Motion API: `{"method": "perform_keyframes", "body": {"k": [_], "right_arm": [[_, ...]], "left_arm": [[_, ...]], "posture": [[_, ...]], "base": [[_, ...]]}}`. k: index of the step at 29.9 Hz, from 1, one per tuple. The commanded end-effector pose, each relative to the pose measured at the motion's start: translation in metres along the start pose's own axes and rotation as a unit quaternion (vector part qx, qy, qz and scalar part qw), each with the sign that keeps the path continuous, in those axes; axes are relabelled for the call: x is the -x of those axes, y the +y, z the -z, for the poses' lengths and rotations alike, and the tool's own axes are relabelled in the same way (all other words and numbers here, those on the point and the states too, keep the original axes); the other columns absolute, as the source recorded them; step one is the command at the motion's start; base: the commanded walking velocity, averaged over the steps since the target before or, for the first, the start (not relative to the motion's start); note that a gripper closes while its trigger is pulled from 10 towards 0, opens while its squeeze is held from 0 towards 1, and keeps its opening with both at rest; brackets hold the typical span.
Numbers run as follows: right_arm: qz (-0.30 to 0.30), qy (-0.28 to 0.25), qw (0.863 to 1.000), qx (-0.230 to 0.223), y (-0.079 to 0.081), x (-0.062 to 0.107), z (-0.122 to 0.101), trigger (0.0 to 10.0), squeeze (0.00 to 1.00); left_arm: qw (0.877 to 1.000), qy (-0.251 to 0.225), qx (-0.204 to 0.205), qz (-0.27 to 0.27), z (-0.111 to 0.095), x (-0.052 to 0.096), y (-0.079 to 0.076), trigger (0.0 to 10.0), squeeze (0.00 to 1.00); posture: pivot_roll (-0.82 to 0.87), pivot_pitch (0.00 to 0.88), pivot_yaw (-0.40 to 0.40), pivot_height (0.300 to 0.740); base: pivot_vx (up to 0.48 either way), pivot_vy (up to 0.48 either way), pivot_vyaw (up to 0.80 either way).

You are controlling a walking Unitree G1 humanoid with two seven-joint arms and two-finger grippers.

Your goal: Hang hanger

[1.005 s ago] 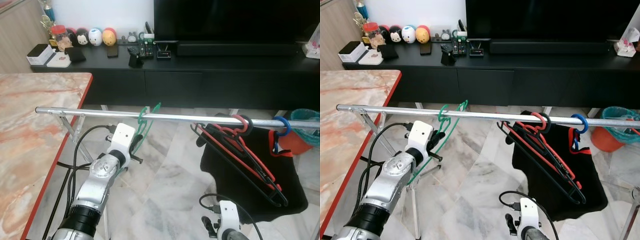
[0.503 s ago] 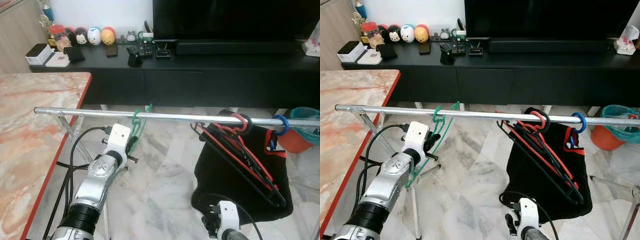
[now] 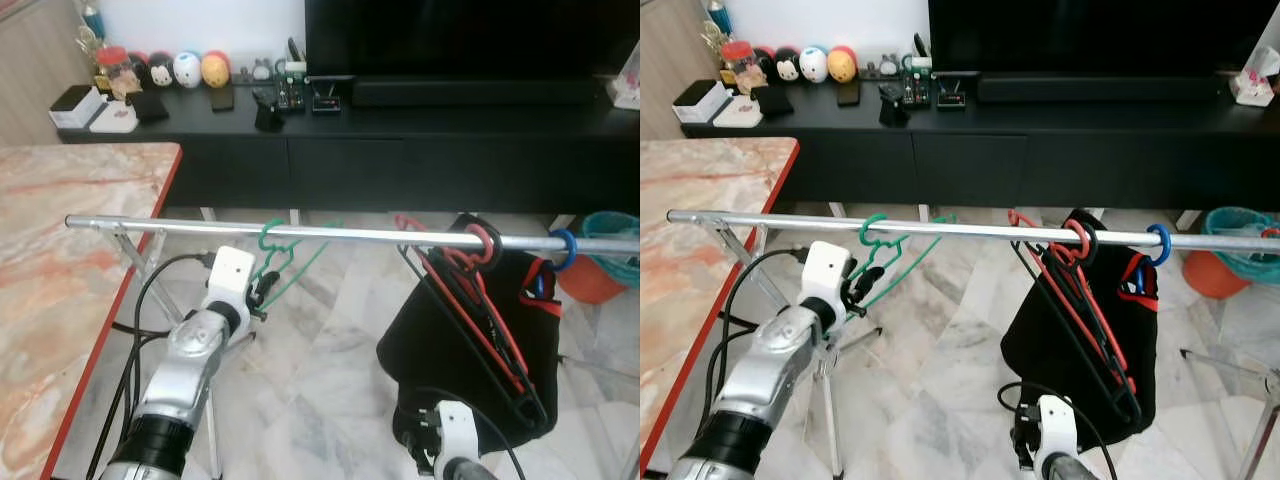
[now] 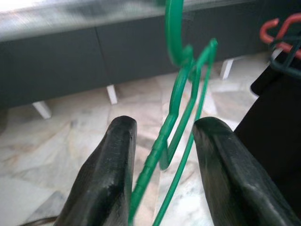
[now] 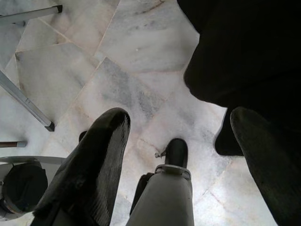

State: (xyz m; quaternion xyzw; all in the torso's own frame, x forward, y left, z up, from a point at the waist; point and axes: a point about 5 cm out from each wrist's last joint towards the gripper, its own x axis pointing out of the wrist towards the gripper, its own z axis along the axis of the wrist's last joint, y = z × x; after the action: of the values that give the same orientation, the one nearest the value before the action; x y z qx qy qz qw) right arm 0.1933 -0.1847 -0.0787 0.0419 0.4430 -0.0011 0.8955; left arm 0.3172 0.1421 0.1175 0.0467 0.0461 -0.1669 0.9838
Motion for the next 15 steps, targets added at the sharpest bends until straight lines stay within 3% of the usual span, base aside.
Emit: {"method": "perform_keyframes", "body": {"k": [1,12,15], "right_arm": [[0.000,0.006,1.000,0.000,0.000,0.000,0.002,10.0,0.00],[-0.001,0.006,1.000,0.001,0.000,0.000,0.002,10.0,0.00],[-0.002,0.006,1.000,0.003,-0.001,0.000,0.002,10.0,0.00]], "left_arm": [[1.000,-0.018,0.005,0.004,-0.004,0.005,0.004,10.0,1.00],[0.996,-0.084,0.027,0.017,-0.022,0.038,0.016,10.0,1.00],[0.993,-0.109,0.031,0.023,-0.032,0.054,0.020,10.0,1.00]], "posture": [[0.07,0.087,0.029,0.740],[0.07,0.086,0.027,0.740],[0.08,0.086,0.025,0.740]], "base": [[0.000,0.000,0.00],[0.000,0.000,0.00],[0.000,0.000,0.00]]}}
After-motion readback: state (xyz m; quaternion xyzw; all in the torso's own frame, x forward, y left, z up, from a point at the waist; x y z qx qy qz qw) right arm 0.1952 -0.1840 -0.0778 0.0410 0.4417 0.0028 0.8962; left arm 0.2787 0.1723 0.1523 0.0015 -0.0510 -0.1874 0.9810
